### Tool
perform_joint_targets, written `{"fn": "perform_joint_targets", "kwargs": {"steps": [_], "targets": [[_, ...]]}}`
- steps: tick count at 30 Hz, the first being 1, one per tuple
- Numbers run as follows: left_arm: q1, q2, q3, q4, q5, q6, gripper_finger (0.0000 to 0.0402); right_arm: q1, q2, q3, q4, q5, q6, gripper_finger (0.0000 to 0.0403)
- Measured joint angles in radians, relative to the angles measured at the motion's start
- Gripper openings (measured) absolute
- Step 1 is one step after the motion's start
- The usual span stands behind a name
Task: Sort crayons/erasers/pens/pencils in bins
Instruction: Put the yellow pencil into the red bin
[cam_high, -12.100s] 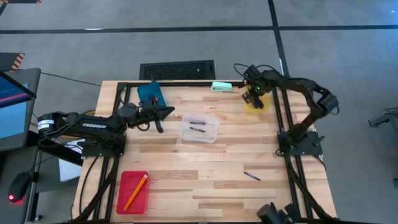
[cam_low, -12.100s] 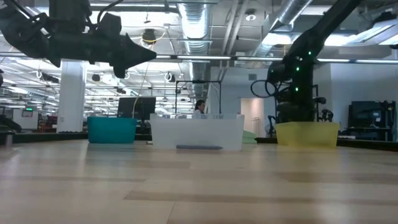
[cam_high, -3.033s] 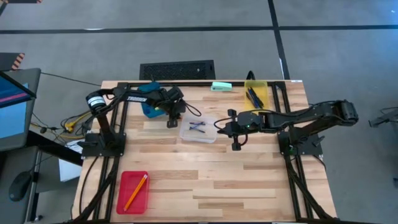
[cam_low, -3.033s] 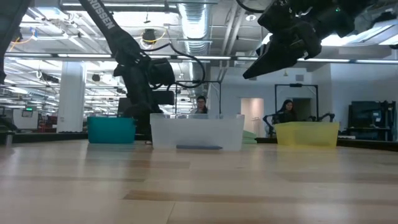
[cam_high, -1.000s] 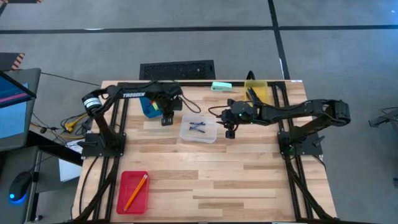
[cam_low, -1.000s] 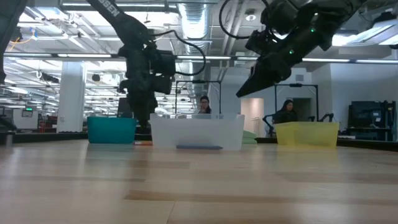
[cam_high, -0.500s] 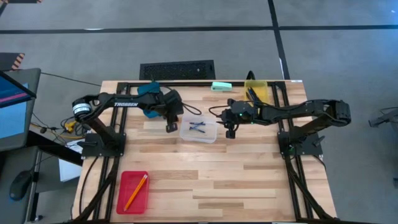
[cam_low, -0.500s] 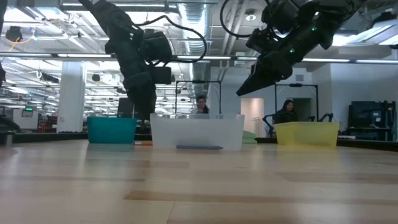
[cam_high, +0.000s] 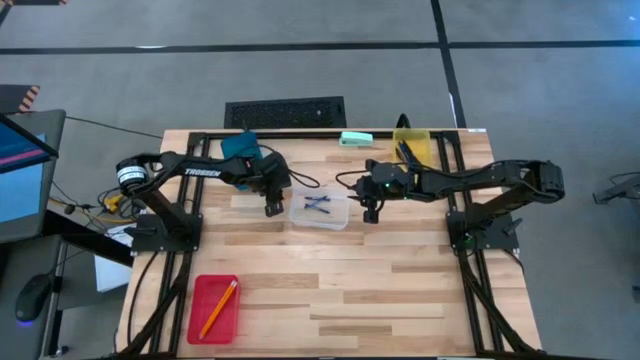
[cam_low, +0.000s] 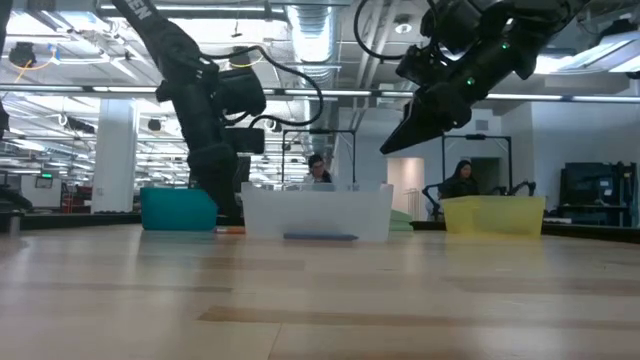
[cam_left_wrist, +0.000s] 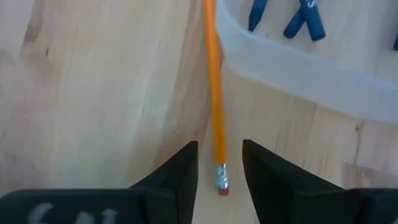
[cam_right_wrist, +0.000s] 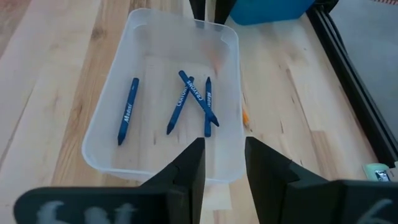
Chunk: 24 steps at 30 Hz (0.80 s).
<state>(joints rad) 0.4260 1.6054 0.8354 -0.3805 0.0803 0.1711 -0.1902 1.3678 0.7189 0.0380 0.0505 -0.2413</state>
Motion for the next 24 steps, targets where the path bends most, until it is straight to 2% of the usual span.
{"fn": "perform_joint_targets", "kwargs": {"steps": [10, 14, 20, 24], "targets": [[0.007, 0.000, -0.045, 0.070, -0.004, -0.003, 0.0111, 0.000, 0.000, 0.000, 0.004, 0.000, -0.003, 0.0123], [0.031, 0.000, -0.072, 0.132, 0.049, -0.009, 0.0111, 0.000, 0.000, 0.000, 0.007, 0.000, -0.003, 0.0123], [0.054, 0.002, -0.086, 0.144, 0.070, -0.016, 0.0107, 0.000, 0.000, 0.000, 0.008, 0.000, -0.003, 0.0123], [0.052, 0.046, -0.083, 0.167, 0.076, -0.008, 0.0096, 0.001, 0.000, 0.000, 0.008, 0.000, -0.003, 0.0123]]}}
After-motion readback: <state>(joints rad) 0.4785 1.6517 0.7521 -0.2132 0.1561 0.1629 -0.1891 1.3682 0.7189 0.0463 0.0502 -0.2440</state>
